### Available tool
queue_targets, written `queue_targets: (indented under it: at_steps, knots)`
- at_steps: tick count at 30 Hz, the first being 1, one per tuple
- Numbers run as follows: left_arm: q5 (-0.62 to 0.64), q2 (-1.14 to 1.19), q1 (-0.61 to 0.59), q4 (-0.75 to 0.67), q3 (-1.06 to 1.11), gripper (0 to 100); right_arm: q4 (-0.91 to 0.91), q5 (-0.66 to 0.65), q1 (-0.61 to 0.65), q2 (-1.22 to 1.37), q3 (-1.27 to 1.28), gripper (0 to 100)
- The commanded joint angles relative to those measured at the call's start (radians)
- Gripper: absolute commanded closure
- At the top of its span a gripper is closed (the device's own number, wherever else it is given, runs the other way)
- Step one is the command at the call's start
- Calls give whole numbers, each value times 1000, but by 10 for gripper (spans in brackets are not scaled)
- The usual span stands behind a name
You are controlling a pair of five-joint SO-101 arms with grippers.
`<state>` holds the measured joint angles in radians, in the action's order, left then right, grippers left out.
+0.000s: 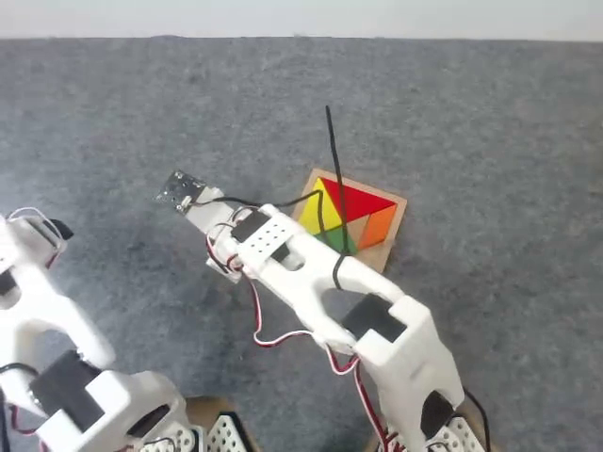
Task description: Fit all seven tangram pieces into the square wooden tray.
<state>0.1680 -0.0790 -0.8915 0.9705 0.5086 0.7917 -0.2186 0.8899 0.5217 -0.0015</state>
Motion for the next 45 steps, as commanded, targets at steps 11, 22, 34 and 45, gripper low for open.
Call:
queue_targets:
  at_steps: [11,22,34,45]
  knots:
    - [-14,-58,5,-12,-2,725,-1,-120,42,8,-69,729]
    - [-14,-58,5,-12,-2,726,99,-186,48,76,-169,901]
    - [-14,-57,5,-12,-2,726,165,-107,22,71,-183,984]
    - [-14,-54,6,-15,-2,725,447,133,-54,-266,-181,946]
